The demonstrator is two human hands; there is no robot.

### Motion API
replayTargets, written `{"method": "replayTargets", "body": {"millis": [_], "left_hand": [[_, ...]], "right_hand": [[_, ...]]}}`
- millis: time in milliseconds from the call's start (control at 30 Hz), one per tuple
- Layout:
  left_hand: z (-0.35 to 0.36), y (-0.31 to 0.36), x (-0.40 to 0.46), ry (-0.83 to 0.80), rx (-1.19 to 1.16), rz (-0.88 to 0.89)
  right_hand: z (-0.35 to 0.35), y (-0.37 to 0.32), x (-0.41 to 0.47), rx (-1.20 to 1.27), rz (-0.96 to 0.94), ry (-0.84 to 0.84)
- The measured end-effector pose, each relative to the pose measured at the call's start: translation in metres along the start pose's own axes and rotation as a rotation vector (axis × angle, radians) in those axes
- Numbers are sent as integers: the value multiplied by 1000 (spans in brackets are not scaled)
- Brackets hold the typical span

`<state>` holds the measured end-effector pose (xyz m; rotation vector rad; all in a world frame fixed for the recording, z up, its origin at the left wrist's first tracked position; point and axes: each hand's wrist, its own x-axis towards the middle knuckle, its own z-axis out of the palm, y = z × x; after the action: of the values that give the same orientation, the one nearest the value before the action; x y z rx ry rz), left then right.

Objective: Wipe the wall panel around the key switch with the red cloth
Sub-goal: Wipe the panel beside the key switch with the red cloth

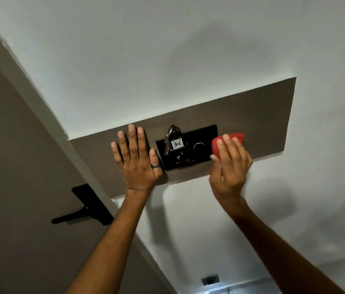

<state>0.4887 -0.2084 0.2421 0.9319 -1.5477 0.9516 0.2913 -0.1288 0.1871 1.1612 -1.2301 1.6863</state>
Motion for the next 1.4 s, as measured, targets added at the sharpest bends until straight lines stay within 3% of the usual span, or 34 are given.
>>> {"method": "replayTargets", "body": {"millis": [100,200,333,367,467,600,733,867,1000,1033,1100,1167,1233,1333,1400], "left_hand": [[0,-1,1,8,-26,6],[-1,-3,-1,-21,-18,10],[1,-4,0,-21,-28,12],[1,-4,1,-24,-18,10],[-1,-3,-1,-32,-36,3],[-3,-2,4,-38,-44,-13],[-7,-2,1,-39,-60,0],[-9,0,4,-32,-74,-13],[-8,-2,2,-36,-94,-11],[-8,-1,3,-31,-92,-10],[-7,-1,5,-27,-101,-19],[-6,-1,4,-29,-108,-18],[-4,-3,2,-31,-105,-15],[-3,-4,0,-35,-105,-11],[-4,-3,-1,-37,-104,-15]], "right_hand": [[22,-45,-4,37,-240,-45],[46,-49,4,-66,-471,-83],[67,-67,-14,-91,-123,28],[69,-71,-18,-98,-107,46],[68,-51,-15,-122,-344,-1],[73,-71,-17,-152,-92,80],[61,-37,-9,-95,-431,-11],[67,-70,-19,-147,-147,35],[51,-24,0,-61,-525,-42],[47,-14,4,-80,-478,-33],[46,-20,3,-130,-172,3],[53,-37,0,-118,16,54],[54,-39,-1,-76,-4,26],[39,-10,-4,-103,-201,-22],[32,0,0,-139,-200,-47]]}}
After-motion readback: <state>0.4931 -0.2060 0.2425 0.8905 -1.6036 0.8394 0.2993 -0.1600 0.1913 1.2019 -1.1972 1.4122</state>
